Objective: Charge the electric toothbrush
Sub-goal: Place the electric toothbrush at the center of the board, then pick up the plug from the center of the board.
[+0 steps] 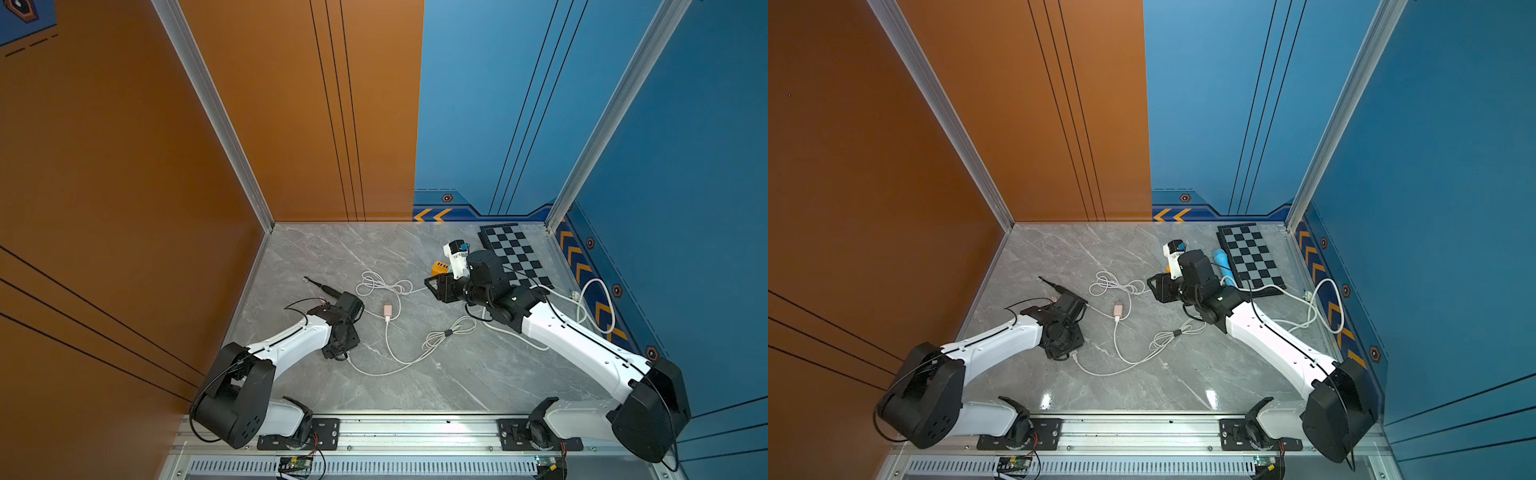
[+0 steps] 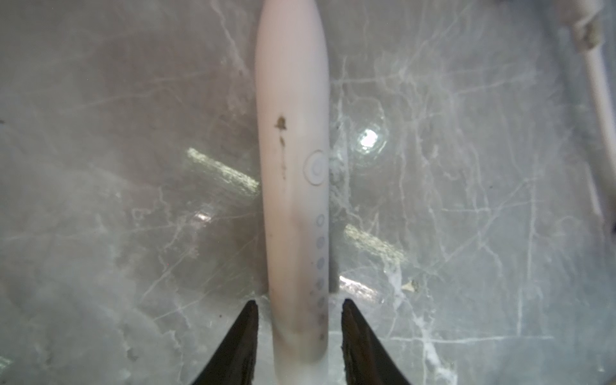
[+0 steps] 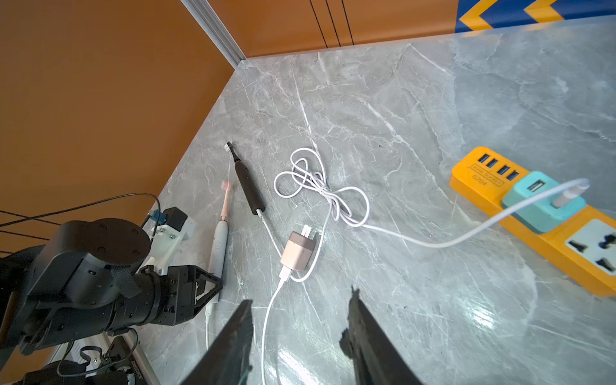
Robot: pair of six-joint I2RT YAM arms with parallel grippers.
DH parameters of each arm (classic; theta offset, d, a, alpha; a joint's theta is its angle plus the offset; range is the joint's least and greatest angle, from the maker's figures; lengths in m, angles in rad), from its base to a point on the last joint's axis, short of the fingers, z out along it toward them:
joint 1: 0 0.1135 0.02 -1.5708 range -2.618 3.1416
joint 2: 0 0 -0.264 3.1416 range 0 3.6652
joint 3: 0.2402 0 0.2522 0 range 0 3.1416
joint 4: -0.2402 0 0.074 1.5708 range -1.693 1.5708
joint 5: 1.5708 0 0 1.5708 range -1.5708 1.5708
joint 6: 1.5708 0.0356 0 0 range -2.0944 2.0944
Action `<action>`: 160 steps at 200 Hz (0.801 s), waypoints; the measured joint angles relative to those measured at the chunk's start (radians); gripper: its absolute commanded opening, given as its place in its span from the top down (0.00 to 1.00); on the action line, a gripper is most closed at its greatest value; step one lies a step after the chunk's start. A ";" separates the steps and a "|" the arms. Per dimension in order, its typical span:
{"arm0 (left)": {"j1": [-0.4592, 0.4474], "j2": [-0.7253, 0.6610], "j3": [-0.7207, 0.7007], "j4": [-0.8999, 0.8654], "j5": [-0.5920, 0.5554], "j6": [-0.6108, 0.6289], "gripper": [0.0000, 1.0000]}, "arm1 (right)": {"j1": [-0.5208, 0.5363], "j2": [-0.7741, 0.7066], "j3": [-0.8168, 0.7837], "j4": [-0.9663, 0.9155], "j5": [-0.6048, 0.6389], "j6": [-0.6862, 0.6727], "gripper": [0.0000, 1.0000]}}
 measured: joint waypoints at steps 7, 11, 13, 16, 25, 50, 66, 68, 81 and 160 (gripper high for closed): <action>0.003 -0.022 0.007 -0.006 -0.005 0.006 0.35 | 0.000 -0.006 0.000 0.000 0.003 0.000 0.50; 0.005 -0.038 0.014 -0.013 -0.011 0.006 0.35 | 0.000 -0.008 0.000 0.000 0.003 0.000 0.50; 0.006 -0.047 0.018 -0.017 -0.014 0.010 0.35 | 0.000 -0.010 0.000 0.000 0.003 0.000 0.50; 0.006 -0.057 0.025 -0.021 -0.019 0.011 0.35 | 0.000 -0.012 0.000 0.000 0.004 0.000 0.50; -0.001 -0.089 0.057 -0.039 -0.038 0.016 0.36 | 0.000 -0.017 0.000 0.000 0.004 0.000 0.50; -0.094 -0.059 0.225 -0.066 -0.068 0.034 0.39 | 0.000 -0.019 0.000 0.000 0.006 0.000 0.50; -0.166 0.067 0.372 -0.063 -0.066 0.051 0.41 | 0.000 -0.019 0.000 0.000 0.006 0.000 0.50; -0.174 0.086 0.390 -0.063 -0.066 0.052 0.42 | 0.000 -0.019 0.000 0.000 0.006 0.000 0.50; -0.204 0.198 0.480 -0.048 -0.061 0.061 0.44 | 0.000 -0.019 0.000 0.000 0.007 0.001 0.49; -0.195 0.544 0.673 -0.064 -0.058 0.135 0.51 | 0.000 -0.064 -0.020 0.000 0.032 0.001 0.49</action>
